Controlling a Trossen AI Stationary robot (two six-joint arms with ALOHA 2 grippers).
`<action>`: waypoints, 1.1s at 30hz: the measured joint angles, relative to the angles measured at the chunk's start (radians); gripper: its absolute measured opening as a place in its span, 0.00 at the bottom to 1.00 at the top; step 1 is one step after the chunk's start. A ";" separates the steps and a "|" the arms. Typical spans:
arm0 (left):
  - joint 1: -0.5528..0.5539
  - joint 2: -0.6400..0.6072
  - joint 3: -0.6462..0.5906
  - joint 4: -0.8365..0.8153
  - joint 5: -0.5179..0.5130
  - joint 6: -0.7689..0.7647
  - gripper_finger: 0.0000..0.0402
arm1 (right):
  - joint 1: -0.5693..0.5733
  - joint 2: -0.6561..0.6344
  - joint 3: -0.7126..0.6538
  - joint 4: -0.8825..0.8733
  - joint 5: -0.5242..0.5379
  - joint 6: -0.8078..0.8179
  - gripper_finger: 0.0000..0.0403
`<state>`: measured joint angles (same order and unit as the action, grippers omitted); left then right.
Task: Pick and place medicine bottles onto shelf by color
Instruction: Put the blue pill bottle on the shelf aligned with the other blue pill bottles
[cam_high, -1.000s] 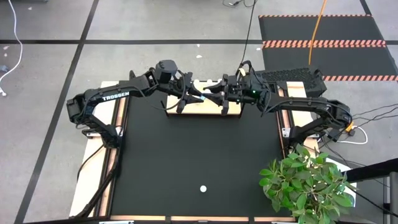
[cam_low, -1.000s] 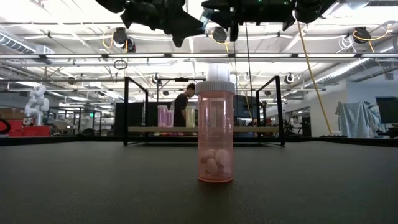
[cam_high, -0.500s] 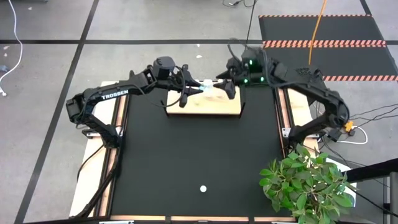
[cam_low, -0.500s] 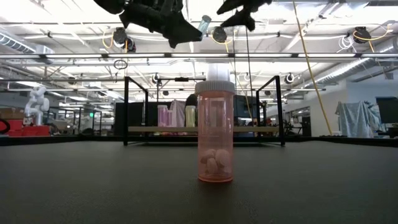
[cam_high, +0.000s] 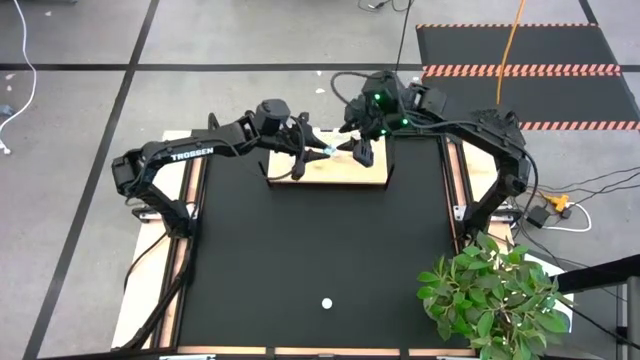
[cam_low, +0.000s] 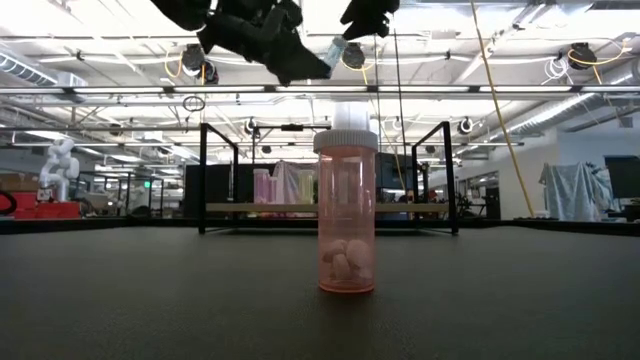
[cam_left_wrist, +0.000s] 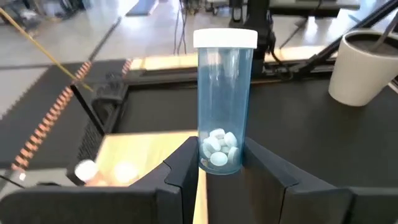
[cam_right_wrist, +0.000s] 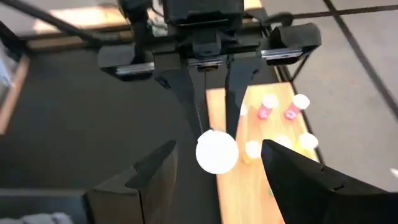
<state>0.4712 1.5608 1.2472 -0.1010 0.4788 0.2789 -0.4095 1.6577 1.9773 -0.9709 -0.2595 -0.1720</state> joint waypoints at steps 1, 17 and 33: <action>-0.003 0.004 0.000 -0.010 0.000 -0.001 0.27 | 0.007 0.001 0.000 -0.008 0.023 -0.015 0.56; -0.034 0.017 -0.002 0.000 0.017 0.012 0.27 | 0.045 0.026 -0.049 -0.029 0.050 -0.155 0.55; -0.035 0.016 -0.002 0.000 0.017 0.008 0.27 | 0.046 0.026 -0.086 0.009 0.042 -0.139 0.33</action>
<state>0.4362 1.5772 1.2449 -0.1005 0.4957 0.2871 -0.3634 1.6836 1.8915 -0.9622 -0.2170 -0.3112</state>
